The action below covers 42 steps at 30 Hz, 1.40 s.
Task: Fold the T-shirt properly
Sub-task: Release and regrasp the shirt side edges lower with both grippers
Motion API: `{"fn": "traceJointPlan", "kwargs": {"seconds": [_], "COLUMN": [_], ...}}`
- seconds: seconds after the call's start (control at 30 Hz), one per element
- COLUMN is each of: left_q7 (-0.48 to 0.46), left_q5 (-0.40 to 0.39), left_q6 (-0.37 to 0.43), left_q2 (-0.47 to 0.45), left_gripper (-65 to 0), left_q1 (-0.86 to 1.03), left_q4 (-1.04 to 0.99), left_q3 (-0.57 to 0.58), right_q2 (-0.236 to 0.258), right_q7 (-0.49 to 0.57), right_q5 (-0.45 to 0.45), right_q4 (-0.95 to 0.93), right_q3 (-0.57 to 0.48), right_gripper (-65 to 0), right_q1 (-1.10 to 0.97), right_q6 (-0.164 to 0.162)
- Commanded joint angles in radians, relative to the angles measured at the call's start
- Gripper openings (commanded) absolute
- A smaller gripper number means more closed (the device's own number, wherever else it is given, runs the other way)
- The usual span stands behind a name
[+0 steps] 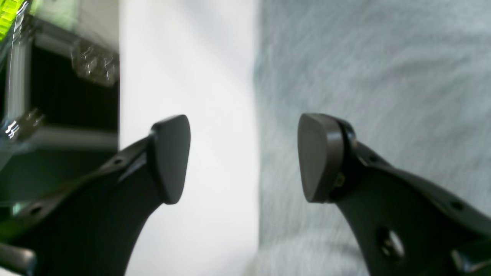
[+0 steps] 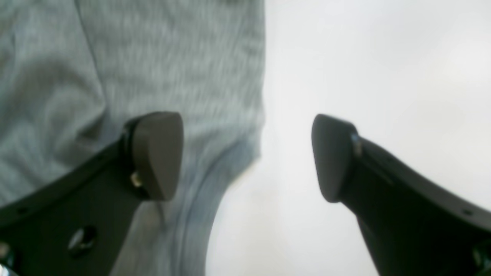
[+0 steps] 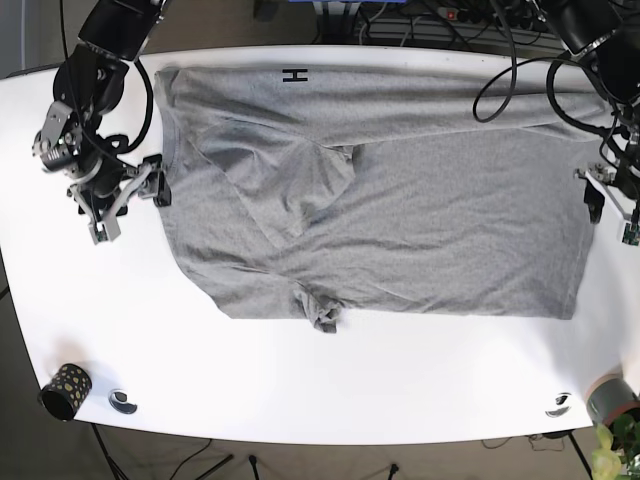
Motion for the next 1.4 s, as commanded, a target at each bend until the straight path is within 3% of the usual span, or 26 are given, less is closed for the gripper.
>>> {"fn": "traceJointPlan", "kwargs": {"seconds": [0.0, 0.13, 0.3, 0.37, 0.57, 0.8, 1.03, 1.13, 1.23, 1.37], "left_q7": [-0.014, -0.015, -0.017, -0.037, -0.192, -0.215, -0.215, -0.216, -0.216, -0.225], "left_q5": [0.001, 0.0, 0.0, 0.0, 0.001, 0.0, 0.0, 0.001, 0.001, 0.001], "left_q6": [0.011, 0.011, 0.011, 0.033, 0.099, 0.124, 0.125, 0.127, 0.127, 0.127], "left_q2": [-0.019, -0.018, -0.016, -0.016, -0.022, -0.053, -0.069, -0.088, -0.098, -0.13], "left_gripper": [-24.2, -24.2, -24.2, -24.2, -23.7, -23.7, -23.6, -23.6, -23.6, -23.5], "left_q1": [-0.058, -0.129, -0.241, -0.273, -0.324, -0.358, -0.37, -0.399, -0.448, -0.525], "left_q4": [-0.033, -0.1, -0.217, -0.258, -0.412, -0.504, -0.528, -0.573, -0.662, -0.791], "left_q3": [0.029, 0.075, 0.117, 0.124, 0.153, 0.169, 0.164, 0.169, 0.169, 0.17], "right_q2": [0.031, 0.065, 0.076, 0.085, 0.113, 0.14, 0.13, 0.101, 0.09, 0.076], "right_q7": [0.014, 0.028, 0.12, 0.158, 0.351, 0.543, 0.575, 0.575, 0.575, 0.577], "right_q5": [0.017, 0.017, 0.016, 0.016, 0.016, 0.016, 0.017, 0.019, 0.017, 0.017], "right_q4": [-0.062, -0.186, -0.354, -0.421, -0.653, -0.892, -0.914, -0.912, -0.912, -0.912], "right_q3": [-0.003, -0.049, -0.106, -0.136, -0.284, -0.394, -0.443, -0.442, -0.442, -0.442], "right_gripper": [-14.9, -14.9, -14.9, -14.9, -14.9, -14.9, -14.9, -15.1, -19.8, -36.9], "right_q1": [0.082, 0.188, 0.302, 0.34, 0.455, 0.535, 0.499, 0.487, 0.486, 0.486], "right_q6": [0.005, 0.005, 0.005, -0.017, -0.035, -0.035, -0.035, -0.035, -0.035, -0.035]}}
